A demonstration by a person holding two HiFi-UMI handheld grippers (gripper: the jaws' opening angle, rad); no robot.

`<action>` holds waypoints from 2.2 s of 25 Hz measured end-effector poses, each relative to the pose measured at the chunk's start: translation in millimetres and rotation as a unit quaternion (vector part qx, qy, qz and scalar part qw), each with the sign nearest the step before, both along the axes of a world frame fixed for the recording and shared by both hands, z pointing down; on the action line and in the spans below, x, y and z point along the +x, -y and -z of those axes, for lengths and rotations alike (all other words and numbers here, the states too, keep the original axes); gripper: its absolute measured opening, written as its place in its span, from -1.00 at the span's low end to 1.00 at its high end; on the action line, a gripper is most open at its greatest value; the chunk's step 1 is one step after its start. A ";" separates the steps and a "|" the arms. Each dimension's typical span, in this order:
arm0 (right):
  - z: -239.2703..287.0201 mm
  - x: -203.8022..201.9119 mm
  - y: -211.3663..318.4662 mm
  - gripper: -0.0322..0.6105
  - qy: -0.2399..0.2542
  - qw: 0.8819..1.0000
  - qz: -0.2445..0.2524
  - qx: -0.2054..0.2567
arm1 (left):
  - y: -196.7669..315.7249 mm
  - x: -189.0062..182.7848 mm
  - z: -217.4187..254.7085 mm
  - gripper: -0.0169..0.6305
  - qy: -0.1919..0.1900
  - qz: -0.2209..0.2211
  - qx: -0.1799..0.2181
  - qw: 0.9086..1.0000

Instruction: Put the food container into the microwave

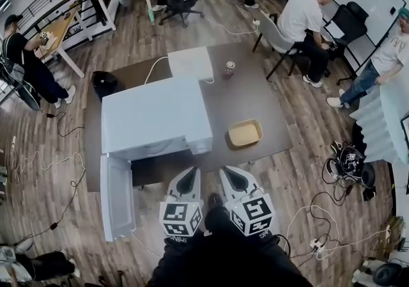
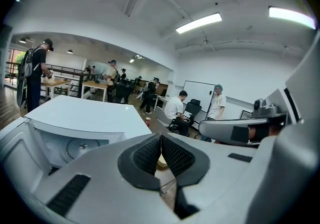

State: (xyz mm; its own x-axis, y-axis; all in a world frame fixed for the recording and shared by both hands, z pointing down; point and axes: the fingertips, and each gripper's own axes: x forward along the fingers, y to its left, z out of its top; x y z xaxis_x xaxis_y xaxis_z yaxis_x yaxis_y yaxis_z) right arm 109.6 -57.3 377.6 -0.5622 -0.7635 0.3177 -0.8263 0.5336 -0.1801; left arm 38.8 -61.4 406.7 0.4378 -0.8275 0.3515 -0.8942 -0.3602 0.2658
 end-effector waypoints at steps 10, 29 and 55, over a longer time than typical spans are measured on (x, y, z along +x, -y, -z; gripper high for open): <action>-63.6 47.8 53.3 -0.83 -0.051 0.997 0.003 -0.049 | 50.4 34.9 -54.3 -0.84 0.012 -0.006 -0.046 0.999; -230.3 111.5 117.4 -0.82 -0.164 0.974 0.025 -0.153 | 97.3 107.5 -216.0 -0.84 0.026 -0.066 -0.191 0.979; -337.5 150.2 161.4 -0.46 -0.365 0.899 0.186 -0.154 | 123.3 125.9 -288.1 -0.84 0.044 -0.070 -0.252 0.964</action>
